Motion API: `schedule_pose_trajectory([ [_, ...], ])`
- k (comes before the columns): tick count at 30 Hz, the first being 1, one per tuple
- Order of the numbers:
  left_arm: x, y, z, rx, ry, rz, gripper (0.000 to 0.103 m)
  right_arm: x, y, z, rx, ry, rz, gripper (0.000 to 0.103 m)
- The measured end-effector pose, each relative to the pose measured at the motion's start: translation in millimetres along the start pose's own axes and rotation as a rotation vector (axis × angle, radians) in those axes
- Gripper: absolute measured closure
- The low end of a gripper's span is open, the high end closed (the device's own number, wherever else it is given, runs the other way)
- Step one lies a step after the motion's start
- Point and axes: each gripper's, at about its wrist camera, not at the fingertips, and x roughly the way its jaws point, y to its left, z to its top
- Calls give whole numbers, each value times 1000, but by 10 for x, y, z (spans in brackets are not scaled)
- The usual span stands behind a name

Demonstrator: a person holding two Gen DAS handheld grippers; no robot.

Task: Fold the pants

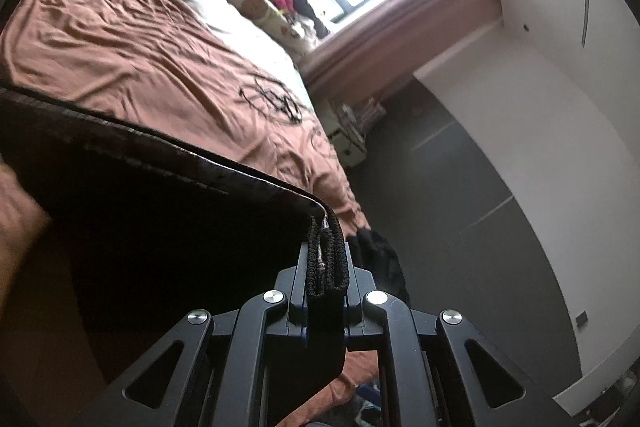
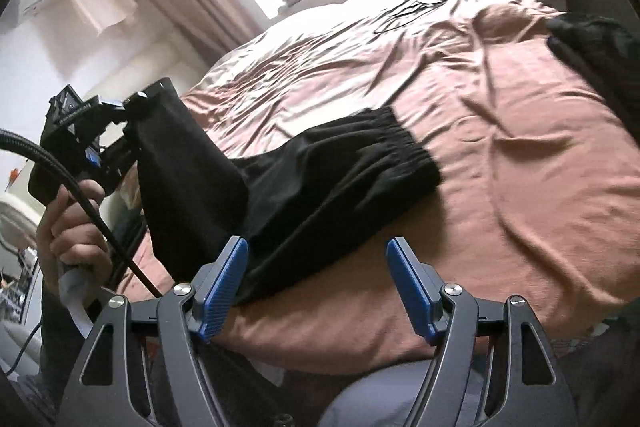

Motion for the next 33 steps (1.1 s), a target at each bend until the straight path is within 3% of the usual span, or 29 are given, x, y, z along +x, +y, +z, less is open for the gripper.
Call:
schedule_pose_trajectory([
  [9, 779, -29, -254, 16, 143, 24, 92, -154, -280, -43, 62, -12, -40, 32],
  [18, 1300, -31, -633, 30, 287, 52, 90, -117, -458, -37, 112, -2, -55, 32],
  [21, 1416, -3, -748, 21, 345, 52, 74, -96, -484, -31, 126, 2, -54, 32],
  [23, 1415, -13, -802, 22, 369, 38, 52, -91, -488, -33, 125, 3, -55, 32],
  [26, 1306, -57, -824, 33, 366, 27, 32, -70, -493, -27, 122, 9, -54, 32],
  [28, 1176, -79, -798, 47, 342, 46, 24, -64, -457, -12, 111, 9, -53, 32],
  [33, 676, -57, -668, 76, 247, 108, 20, -20, -368, 30, 70, 6, -46, 32],
])
